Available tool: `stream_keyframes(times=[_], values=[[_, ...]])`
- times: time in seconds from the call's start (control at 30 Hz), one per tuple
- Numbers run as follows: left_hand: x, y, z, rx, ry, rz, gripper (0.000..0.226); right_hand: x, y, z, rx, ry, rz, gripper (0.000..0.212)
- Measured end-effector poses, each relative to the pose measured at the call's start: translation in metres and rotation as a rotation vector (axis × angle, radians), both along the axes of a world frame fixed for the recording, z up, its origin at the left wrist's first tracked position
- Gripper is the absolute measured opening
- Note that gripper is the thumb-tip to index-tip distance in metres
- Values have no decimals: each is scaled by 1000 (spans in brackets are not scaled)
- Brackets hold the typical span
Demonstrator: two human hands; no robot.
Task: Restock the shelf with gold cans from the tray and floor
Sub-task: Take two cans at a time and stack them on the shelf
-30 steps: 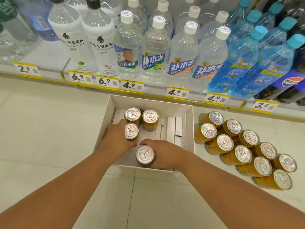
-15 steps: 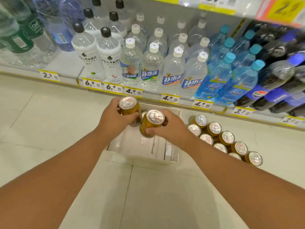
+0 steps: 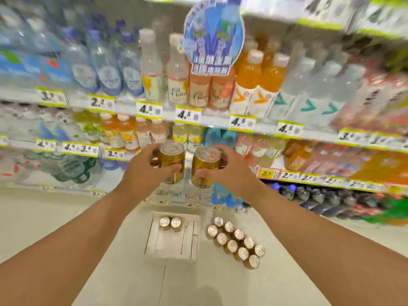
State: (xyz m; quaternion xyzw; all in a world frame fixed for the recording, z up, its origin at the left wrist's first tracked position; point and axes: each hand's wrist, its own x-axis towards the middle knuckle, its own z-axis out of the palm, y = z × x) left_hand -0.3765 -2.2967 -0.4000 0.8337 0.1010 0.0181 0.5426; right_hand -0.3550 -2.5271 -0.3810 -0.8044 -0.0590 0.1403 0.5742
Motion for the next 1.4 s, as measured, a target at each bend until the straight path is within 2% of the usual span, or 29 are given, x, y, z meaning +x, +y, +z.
stream_keyframes(times=[0.13, 0.3, 0.4, 0.47, 0.57, 0.63, 0.7, 0.9, 1.13, 1.2, 1.23, 1.3, 1.33, 1.4], values=[[12, -16, 136, 19, -43, -8, 59, 10, -25, 135, 36, -35, -38, 58], [15, -48, 295, -64, -124, 5, 55, 15, -64, 299, 39, -150, -37, 51], [14, -70, 370, -21, -188, 41, 74, 16, -85, 373, 11, -204, -31, 54], [15, -82, 416, 45, -231, 41, 67, 18, -97, 412, 4, -246, -25, 56], [12, -98, 473, 23, -320, 50, 54, 21, -107, 460, -47, -334, -17, 52], [12, -104, 502, 27, -352, 43, 48, 23, -112, 489, -62, -352, 1, 51], [16, -107, 528, 45, -364, 21, 53, 28, -114, 515, -82, -374, -2, 60], [60, -102, 601, 129, -438, 7, 68, 68, -105, 579, -60, -423, -49, 54], [149, -83, 665, 111, -538, -13, 69, 146, -85, 632, -53, -460, -181, 86], [171, -81, 676, 98, -544, -28, 61, 162, -80, 645, -78, -486, -215, 80], [184, -80, 679, 92, -541, -30, 52, 172, -79, 651, -76, -500, -228, 86], [203, -83, 687, 115, -542, -23, 38, 190, -78, 661, -92, -509, -264, 111], [212, -86, 690, 126, -544, -14, 36, 196, -76, 666, -107, -511, -275, 114], [231, -91, 694, 105, -560, -2, 36, 214, -75, 673, -119, -525, -259, 105]])
